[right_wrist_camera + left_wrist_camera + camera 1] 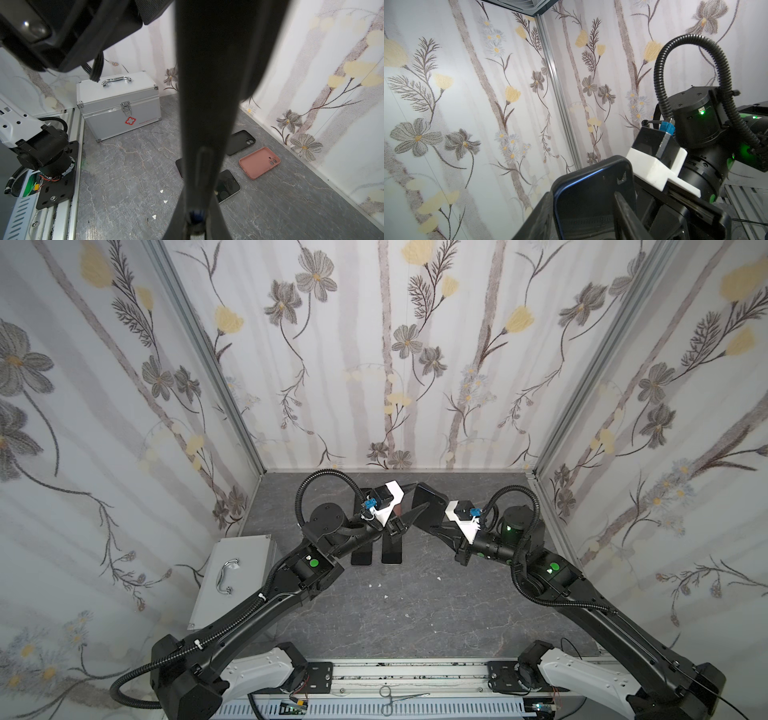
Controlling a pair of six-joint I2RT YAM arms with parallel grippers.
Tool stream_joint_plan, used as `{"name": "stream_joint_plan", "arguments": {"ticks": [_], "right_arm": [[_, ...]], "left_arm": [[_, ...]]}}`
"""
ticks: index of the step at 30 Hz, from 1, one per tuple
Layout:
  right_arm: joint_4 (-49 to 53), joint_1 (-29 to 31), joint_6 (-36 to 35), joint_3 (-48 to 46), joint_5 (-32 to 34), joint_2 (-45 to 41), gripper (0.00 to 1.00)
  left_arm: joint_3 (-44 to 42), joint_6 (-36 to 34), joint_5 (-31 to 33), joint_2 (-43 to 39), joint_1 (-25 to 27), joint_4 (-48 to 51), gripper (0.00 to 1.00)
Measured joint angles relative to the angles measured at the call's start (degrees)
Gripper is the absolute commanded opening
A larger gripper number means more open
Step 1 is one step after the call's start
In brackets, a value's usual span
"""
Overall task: Take the phone out of the phone case
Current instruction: 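Keep holding the black phone upright between both grippers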
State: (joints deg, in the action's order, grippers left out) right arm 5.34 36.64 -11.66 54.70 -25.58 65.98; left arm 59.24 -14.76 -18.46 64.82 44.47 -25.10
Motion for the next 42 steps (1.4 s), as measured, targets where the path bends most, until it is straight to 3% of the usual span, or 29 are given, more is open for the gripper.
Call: {"name": "stream_joint_plan", "arguments": {"ticks": [14, 25, 42], "right_arm": [[0.1, 0.3, -0.9, -0.2, -0.9, -1.0, 0.0], [-0.4, 0.5, 0.3, -0.6, 3.9, -1.0, 0.0], [-0.4, 0.5, 1.1, -0.6, 5.2, -0.5, 0.0]], "left_arm": [[-0.2, 0.2, -1.1, 0.1, 0.1, -0.1, 0.48], [-0.7, -0.3, 2.8, -1.3, 0.0, 0.0, 0.49], [-0.9, -0.2, 1.7, -0.8, 0.1, 0.0, 0.39]]}}
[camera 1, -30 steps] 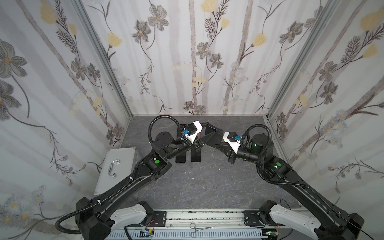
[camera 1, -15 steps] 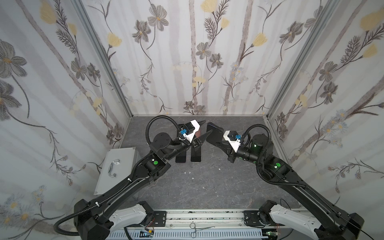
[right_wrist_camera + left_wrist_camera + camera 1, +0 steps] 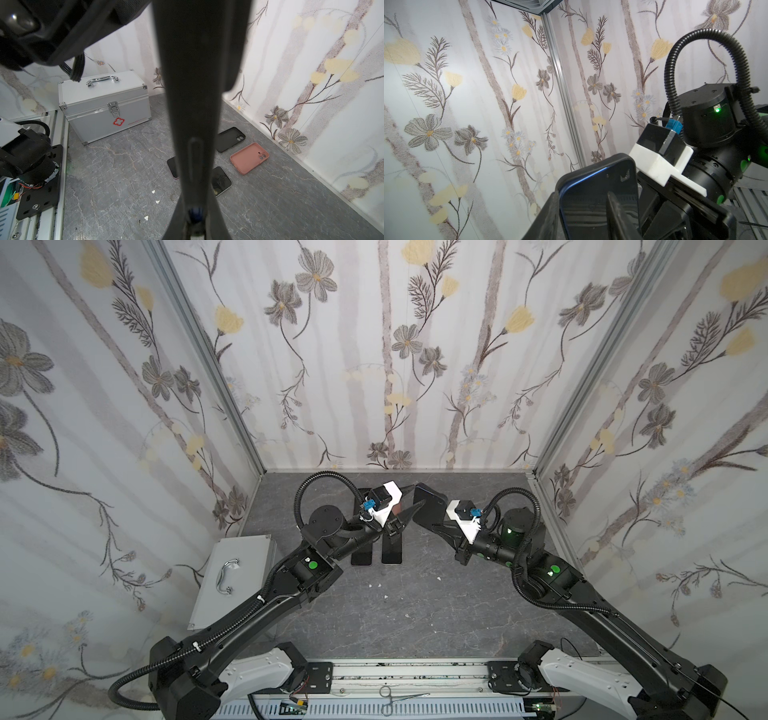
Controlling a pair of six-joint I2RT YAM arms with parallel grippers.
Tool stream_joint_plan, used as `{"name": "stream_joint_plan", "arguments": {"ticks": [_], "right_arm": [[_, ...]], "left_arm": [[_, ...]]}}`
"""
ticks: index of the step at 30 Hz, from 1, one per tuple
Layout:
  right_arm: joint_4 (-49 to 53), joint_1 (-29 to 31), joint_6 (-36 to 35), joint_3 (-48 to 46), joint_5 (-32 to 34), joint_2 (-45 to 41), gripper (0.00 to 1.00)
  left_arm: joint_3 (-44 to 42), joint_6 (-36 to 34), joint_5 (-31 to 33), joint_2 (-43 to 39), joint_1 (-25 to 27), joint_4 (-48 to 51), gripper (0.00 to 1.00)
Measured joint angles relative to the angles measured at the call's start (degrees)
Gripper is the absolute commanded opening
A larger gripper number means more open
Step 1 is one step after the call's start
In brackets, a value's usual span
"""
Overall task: Take the phone out of the phone case
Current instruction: 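Keep holding the black phone upright between both grippers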
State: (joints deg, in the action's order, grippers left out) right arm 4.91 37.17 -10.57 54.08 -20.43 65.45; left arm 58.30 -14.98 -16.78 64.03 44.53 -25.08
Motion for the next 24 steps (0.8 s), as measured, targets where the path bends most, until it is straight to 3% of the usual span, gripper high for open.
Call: {"name": "stream_joint_plan", "arguments": {"ticks": [24], "right_arm": [[0.8, 0.0, -0.6, 0.3, -0.2, 0.2, 0.0]], "left_arm": [[0.6, 0.3, -1.3, 2.0, -0.1, -1.3, 0.37]]}}
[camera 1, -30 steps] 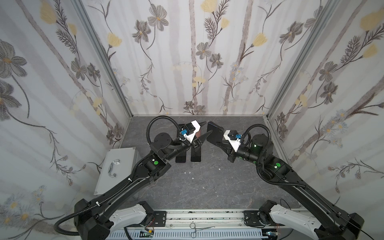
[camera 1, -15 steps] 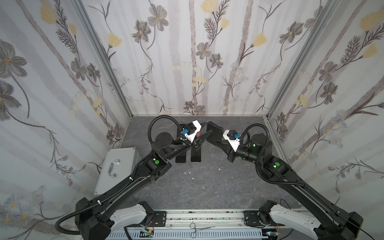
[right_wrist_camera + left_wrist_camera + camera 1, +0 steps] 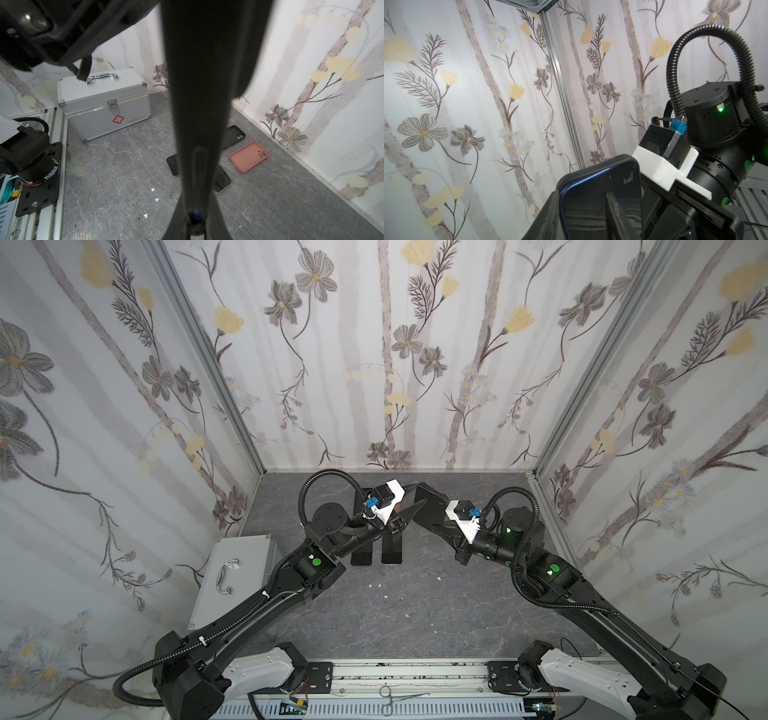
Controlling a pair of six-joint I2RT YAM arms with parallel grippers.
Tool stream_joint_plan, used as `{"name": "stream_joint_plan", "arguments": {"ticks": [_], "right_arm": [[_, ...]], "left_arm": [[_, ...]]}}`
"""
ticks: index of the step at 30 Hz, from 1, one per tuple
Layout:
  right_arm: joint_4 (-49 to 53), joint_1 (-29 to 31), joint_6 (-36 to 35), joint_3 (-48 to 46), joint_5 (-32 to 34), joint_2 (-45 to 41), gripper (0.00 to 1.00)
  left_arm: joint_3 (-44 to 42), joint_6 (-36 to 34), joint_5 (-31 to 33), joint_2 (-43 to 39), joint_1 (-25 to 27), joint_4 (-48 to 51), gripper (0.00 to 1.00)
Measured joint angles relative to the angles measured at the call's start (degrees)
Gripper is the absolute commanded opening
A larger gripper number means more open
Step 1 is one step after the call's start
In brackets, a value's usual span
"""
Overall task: Take the phone out of the phone case
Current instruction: 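Keep holding the black phone upright between both grippers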
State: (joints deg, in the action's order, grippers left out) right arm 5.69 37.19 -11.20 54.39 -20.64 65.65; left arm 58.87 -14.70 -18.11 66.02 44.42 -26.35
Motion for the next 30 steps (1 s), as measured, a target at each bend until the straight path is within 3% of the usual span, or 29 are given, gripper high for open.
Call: {"name": "stream_joint_plan", "arguments": {"ticks": [20, 30], "right_arm": [[3.1, 0.7, -0.7, 0.5, 1.7, -0.6, 0.0], [4.5, 0.7, -1.3, 0.4, 1.7, -1.4, 0.0]], "left_arm": [[0.2, 1.0, -1.5, 2.6, -0.2, -1.7, 0.36], [1.1, 1.7, -5.4, 3.5, -1.0, -1.0, 0.35]]}}
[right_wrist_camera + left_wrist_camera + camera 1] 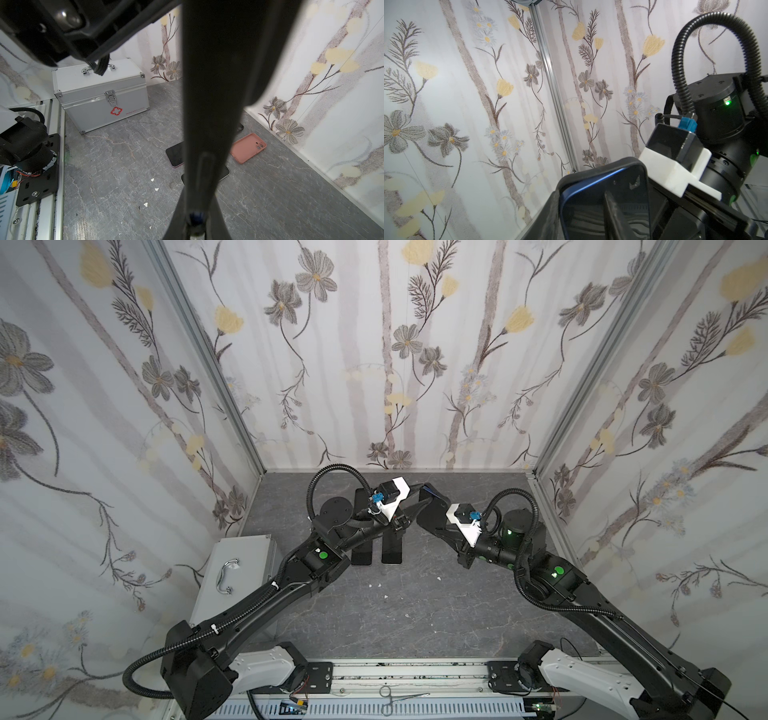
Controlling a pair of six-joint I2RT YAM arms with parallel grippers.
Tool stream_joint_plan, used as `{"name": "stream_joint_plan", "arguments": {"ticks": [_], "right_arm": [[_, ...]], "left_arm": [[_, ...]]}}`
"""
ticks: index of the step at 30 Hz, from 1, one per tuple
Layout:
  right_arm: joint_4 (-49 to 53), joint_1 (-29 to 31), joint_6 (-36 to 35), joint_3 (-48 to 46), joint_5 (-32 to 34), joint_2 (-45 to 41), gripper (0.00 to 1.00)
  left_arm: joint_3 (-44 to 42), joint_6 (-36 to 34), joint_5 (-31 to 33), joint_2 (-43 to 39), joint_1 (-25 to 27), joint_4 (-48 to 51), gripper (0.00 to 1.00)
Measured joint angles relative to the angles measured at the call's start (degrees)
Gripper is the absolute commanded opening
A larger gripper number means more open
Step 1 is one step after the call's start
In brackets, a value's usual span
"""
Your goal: Take the phone out of the phone case
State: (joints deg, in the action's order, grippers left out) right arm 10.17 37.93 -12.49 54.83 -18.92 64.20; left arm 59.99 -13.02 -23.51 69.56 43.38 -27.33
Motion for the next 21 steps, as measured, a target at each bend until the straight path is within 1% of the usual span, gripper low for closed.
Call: {"name": "stream_joint_plan", "arguments": {"ticks": [4, 11, 16, 21], "right_arm": [[0.3, -0.7, 0.0, 0.0, -1.2, -0.1, 0.0], [1.1, -3.8, 0.0, 0.0, -8.2, -0.4, 0.0], [3.5, -6.5, -0.7, 1.4, -14.7, -0.3, 0.0], [5.9, -7.3, -3.0, 3.3, -19.1, 0.2, 0.0]], "left_arm": [[0.0, 1.4, -2.6, 0.0, -0.7, 0.0, 0.33], [-0.4, 3.8, -6.5, -0.5, -1.3, -0.3, 0.31], [0.0, 5.7, -11.8, 0.3, -2.2, -0.6, 0.31], [0.9, 7.6, -17.2, 1.4, -2.5, -0.2, 0.31]]}}
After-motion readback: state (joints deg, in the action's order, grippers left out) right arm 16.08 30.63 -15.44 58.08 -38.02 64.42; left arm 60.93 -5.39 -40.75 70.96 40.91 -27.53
